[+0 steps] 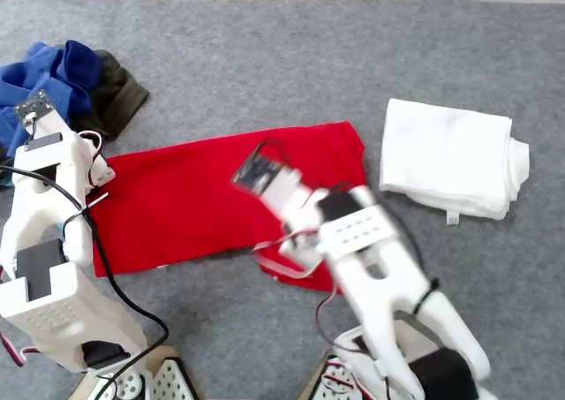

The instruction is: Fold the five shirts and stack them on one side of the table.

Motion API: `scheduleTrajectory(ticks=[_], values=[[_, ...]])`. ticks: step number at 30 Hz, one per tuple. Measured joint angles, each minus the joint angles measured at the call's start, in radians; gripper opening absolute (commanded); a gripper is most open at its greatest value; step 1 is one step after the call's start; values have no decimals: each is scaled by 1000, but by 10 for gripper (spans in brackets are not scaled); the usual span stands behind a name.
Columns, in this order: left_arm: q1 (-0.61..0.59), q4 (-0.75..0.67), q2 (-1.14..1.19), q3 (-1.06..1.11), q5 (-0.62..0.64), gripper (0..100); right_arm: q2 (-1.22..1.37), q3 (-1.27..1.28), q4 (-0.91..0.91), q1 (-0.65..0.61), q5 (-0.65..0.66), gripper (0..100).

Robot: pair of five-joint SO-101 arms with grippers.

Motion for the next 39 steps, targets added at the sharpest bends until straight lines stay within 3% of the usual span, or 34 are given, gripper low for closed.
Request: scheduleTrajectory(ticks=[6,12,16,24,29,35,39], values=[[-3,183,-133,-58,-94,30,78,-295,-15,172,35,15],[8,176,-235,-23,-103,33,407,-575,-68,186,37,15],[28,61,-127,51,-110,29,669,-789,-75,232,37,15],[2,89,118,-89,-83,28,1174,-1229,-54,339,37,15],[2,166,180,-186,-66,28,1344,-1467,89,350,37,15],[2,170,144,-192,-64,28,1367,-1754,316,353,38,15],[-2,190,29,-138,-137,28,1367,-1952,537,353,84,15]])
